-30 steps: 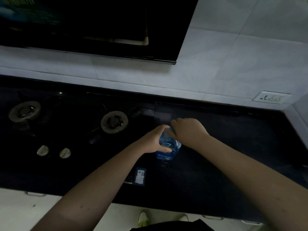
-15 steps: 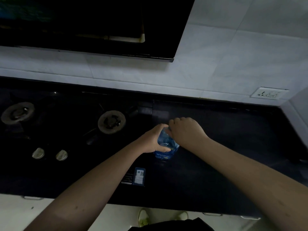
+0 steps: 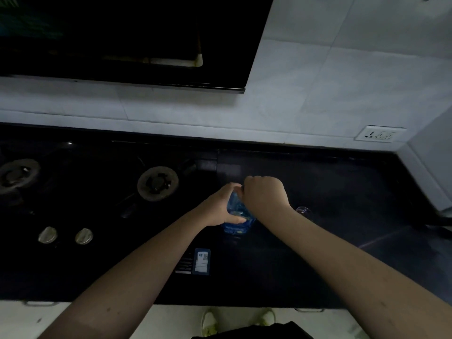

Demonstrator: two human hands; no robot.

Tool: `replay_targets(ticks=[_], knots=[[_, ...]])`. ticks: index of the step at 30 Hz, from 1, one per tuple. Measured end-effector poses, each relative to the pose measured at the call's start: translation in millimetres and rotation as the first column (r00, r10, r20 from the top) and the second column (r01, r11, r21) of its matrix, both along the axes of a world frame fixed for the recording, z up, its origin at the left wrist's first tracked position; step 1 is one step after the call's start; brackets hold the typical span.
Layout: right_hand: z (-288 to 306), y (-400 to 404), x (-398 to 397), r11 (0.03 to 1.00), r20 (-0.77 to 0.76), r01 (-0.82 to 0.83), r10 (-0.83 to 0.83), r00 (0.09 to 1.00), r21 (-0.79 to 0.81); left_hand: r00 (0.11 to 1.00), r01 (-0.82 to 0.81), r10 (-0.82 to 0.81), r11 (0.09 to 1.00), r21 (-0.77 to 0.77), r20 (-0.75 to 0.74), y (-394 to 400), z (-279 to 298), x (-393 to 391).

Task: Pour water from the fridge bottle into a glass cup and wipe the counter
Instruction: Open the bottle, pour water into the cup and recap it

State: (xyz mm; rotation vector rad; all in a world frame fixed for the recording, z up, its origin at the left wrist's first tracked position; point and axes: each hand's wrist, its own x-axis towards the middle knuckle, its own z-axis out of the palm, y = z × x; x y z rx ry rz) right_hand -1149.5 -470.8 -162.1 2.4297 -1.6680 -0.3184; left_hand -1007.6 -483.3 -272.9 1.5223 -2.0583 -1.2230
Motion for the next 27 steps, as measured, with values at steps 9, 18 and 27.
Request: replay_targets(ticks=[9,18,27], knots=[[-10.3,15.8,-3.5,0.983,0.136,0.174,-0.179,0.974,0.053,0.999,0.014,-0.014,1.000,0.018,0.029,4.5,8.3,1.9],[-12.7,56.2,-52.3,0.989,0.183,0.132,-0.144,0.973,0.072,0.886,0.047,0.014,0.992,-0.120,0.463,42.9,36.2,2.6],[-11.2,91.7,-101.0,0.991,0.322,0.077,-0.110,0.940,0.114,0.827,-0.026,0.193,0.951,-0.307,0.527,101.9,72.5,-15.0]])
